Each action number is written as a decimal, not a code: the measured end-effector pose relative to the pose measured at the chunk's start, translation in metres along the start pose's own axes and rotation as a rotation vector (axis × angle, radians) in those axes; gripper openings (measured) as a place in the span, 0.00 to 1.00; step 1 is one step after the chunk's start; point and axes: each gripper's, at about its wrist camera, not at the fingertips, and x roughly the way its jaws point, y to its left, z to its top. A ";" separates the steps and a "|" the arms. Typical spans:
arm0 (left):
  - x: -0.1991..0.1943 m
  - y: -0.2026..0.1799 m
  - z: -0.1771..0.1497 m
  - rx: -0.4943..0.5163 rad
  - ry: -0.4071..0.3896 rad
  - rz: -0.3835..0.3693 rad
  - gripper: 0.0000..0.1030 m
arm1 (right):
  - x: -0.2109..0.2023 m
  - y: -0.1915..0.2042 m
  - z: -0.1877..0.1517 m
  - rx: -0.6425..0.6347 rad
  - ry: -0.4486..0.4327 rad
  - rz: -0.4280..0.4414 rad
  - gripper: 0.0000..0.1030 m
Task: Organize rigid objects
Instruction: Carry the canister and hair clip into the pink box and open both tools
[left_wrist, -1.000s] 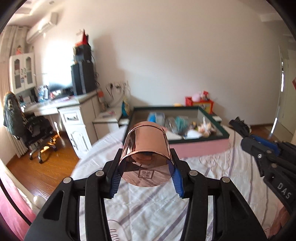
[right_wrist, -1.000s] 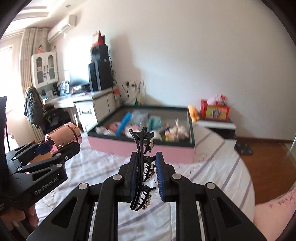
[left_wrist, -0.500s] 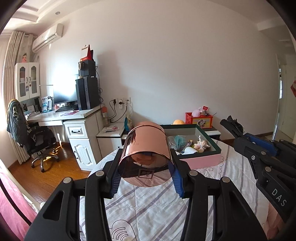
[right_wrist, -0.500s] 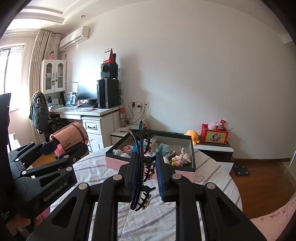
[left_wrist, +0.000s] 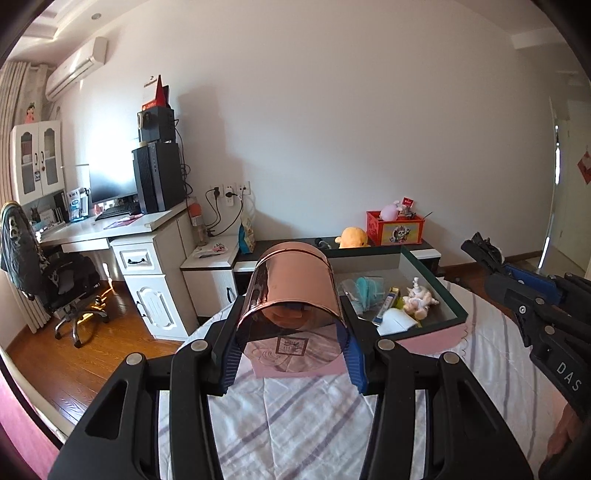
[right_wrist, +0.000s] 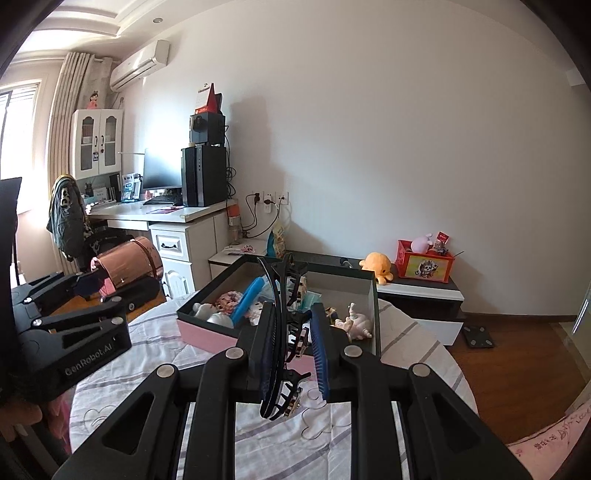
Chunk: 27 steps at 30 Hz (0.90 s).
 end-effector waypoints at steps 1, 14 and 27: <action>0.013 0.000 0.005 0.007 0.014 -0.006 0.46 | 0.011 -0.005 0.003 0.000 0.011 -0.003 0.19; 0.183 -0.007 0.016 0.052 0.279 -0.017 0.46 | 0.175 -0.049 0.013 0.009 0.265 -0.050 0.19; 0.193 -0.009 0.016 0.065 0.265 0.032 0.83 | 0.195 -0.064 0.002 0.081 0.281 -0.018 0.48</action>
